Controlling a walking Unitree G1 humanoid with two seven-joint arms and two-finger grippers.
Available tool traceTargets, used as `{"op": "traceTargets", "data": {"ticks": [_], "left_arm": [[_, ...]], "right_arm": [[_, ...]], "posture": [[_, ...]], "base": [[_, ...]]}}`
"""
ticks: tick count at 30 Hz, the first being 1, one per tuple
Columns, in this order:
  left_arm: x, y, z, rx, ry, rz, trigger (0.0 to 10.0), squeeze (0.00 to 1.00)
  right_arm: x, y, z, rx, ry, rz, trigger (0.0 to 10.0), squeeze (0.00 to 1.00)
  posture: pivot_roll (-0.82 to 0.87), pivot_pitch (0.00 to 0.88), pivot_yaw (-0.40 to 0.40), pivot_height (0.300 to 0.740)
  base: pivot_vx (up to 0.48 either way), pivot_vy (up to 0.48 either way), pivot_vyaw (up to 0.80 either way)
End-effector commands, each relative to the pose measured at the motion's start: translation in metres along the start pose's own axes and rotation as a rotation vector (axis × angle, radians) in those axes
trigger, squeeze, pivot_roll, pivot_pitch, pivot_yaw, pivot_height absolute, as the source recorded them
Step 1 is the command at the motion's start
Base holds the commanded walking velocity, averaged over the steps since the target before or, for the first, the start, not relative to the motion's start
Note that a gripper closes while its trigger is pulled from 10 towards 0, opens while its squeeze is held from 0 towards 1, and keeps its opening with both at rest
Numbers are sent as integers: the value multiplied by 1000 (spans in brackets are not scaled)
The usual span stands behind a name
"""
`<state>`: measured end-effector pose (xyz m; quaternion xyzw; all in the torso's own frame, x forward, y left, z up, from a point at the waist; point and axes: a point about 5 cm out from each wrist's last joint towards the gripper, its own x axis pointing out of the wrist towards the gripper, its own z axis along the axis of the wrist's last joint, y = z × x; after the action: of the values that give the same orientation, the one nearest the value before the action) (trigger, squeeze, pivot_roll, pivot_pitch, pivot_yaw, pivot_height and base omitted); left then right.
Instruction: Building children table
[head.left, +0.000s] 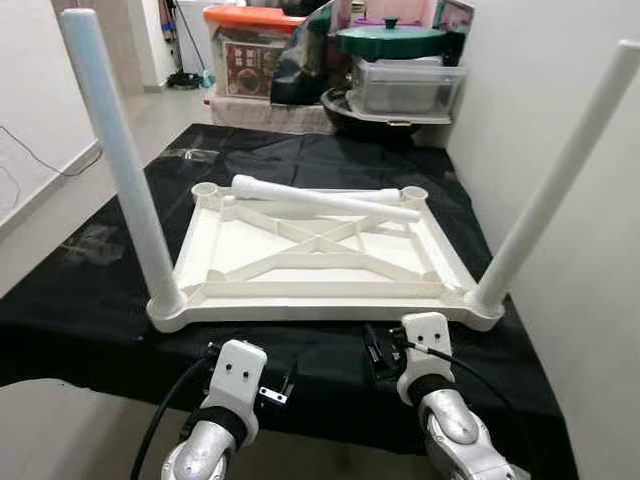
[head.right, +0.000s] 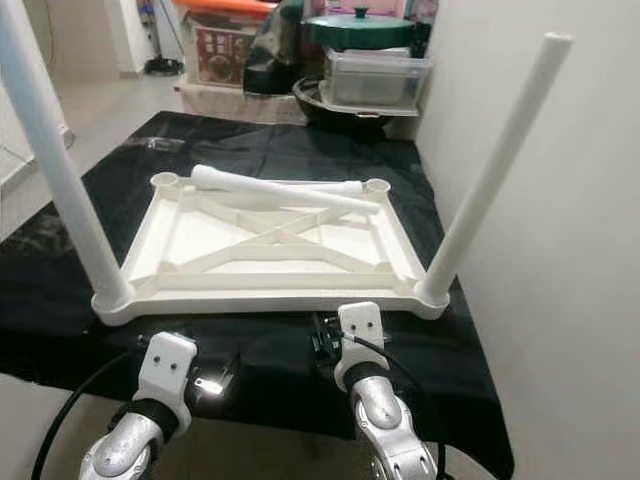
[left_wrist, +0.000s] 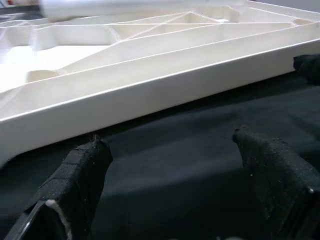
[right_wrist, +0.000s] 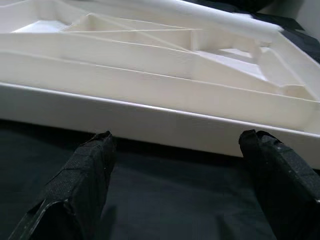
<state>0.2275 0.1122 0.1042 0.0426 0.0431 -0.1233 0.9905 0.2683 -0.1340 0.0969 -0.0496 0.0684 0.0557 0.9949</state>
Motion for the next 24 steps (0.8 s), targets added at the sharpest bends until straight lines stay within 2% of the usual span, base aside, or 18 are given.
{"op": "traceTargets", "data": {"ticks": [1,18,24], "left_arm": [[-2,1,-7,-2,33,5,10000,0],[-1,-3,-7,23,42,-14,10000,0],[1,-9,-4,41,25,-43,10000,0]], "right_arm": [[-2,3,-3,1,24,8,10000,0],[-2,1,-2,18,37,7,10000,0],[-2,-2,-2,21,44,2,10000,0]], "posture": [[78,0,-72,740],[74,0,-69,740],[58,0,-84,740]], "base": [[0,424,0],[0,453,0],[0,480,0]]}}
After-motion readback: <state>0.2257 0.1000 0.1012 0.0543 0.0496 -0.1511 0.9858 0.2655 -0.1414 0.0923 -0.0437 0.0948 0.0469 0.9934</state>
